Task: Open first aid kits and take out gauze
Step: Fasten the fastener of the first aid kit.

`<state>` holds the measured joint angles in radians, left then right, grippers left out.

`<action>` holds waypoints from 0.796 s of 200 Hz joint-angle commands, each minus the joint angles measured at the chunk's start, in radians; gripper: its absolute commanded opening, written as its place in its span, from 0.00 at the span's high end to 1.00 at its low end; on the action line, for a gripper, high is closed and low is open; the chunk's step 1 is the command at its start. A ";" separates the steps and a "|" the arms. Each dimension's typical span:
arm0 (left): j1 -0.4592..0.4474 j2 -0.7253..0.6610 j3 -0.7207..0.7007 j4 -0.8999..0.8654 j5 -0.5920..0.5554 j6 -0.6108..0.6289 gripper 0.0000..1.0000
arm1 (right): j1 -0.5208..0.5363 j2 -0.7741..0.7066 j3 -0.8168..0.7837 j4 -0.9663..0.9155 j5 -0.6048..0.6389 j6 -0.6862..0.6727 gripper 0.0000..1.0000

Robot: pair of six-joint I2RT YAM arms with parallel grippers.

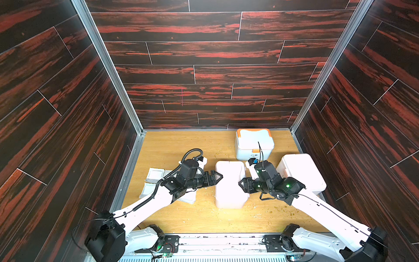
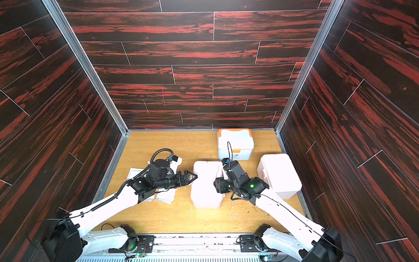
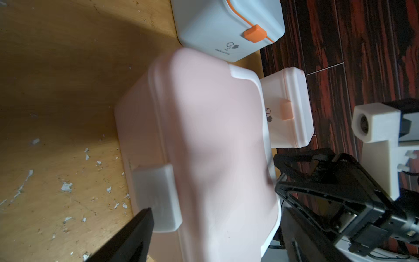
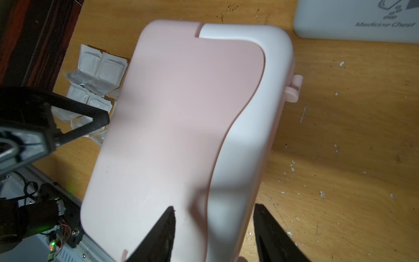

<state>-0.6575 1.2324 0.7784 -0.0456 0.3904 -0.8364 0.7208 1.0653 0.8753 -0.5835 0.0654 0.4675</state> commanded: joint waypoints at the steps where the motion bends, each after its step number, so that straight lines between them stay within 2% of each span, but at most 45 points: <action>1: -0.015 0.021 0.030 -0.004 -0.014 0.014 0.08 | -0.010 0.004 -0.013 0.030 -0.037 0.010 0.42; 94: -0.054 0.085 0.027 0.088 -0.008 -0.027 0.08 | -0.025 0.073 -0.045 0.116 -0.106 0.011 0.45; 159: -0.025 0.100 0.017 0.100 -0.082 -0.016 0.07 | -0.056 0.184 0.008 0.194 -0.137 -0.001 0.47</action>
<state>-0.6868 1.3163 0.7876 -0.0257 0.2909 -0.8509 0.6636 1.1812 0.8673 -0.4152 0.0086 0.4782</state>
